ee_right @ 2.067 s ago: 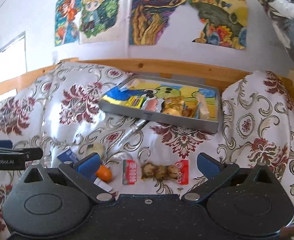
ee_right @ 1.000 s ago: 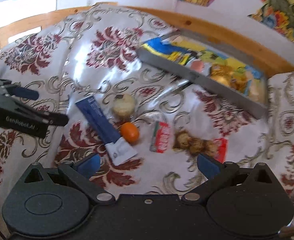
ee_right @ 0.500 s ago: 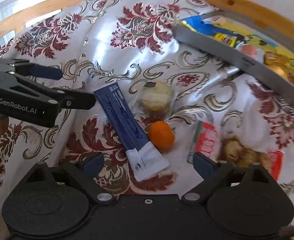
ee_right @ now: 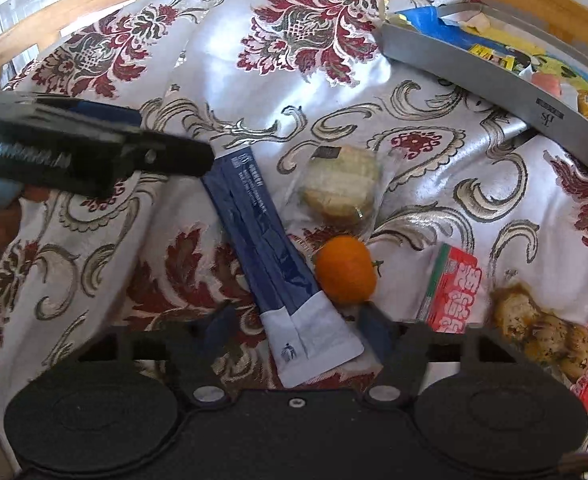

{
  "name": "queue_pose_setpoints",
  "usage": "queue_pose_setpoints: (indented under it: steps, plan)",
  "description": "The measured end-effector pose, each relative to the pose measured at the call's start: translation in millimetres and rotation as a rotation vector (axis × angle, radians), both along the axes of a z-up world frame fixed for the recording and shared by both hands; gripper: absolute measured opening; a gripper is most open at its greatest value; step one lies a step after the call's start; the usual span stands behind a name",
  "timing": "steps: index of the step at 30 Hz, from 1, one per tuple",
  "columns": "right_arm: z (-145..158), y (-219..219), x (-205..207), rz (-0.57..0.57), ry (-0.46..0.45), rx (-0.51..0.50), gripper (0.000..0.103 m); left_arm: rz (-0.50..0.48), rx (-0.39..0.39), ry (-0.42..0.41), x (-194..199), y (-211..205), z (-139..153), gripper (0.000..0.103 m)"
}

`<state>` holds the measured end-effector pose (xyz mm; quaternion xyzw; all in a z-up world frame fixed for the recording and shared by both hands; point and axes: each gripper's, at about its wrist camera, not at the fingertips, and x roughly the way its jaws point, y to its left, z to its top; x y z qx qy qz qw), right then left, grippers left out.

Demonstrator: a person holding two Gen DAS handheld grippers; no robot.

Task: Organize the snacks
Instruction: 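Move the right tool over the blue tube and close on it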

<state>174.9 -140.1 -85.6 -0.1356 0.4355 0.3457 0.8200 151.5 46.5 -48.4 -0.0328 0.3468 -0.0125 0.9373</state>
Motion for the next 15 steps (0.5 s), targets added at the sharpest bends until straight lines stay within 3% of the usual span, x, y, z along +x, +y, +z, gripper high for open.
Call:
queue_pose_setpoints:
  steps: [1,4,10,15]
  plan:
    - [1.3,0.2,-0.9,0.006,0.005,0.002,0.049,0.009,-0.009,-0.002,0.4,2.0,1.0,0.102]
    - [2.9,3.4,-6.4,0.045,0.008,0.012,0.047,0.031,-0.035,-0.007,0.7,6.8,3.5,0.102]
    - [-3.8,12.2,-6.3,0.061,-0.021,0.024,0.054,0.053,-0.055,-0.009,0.1,9.8,5.4,0.102]
    - [-3.8,17.3,-8.3,0.054,-0.05,0.005,0.037,0.05,-0.059,-0.028,-2.7,8.4,7.4,0.102]
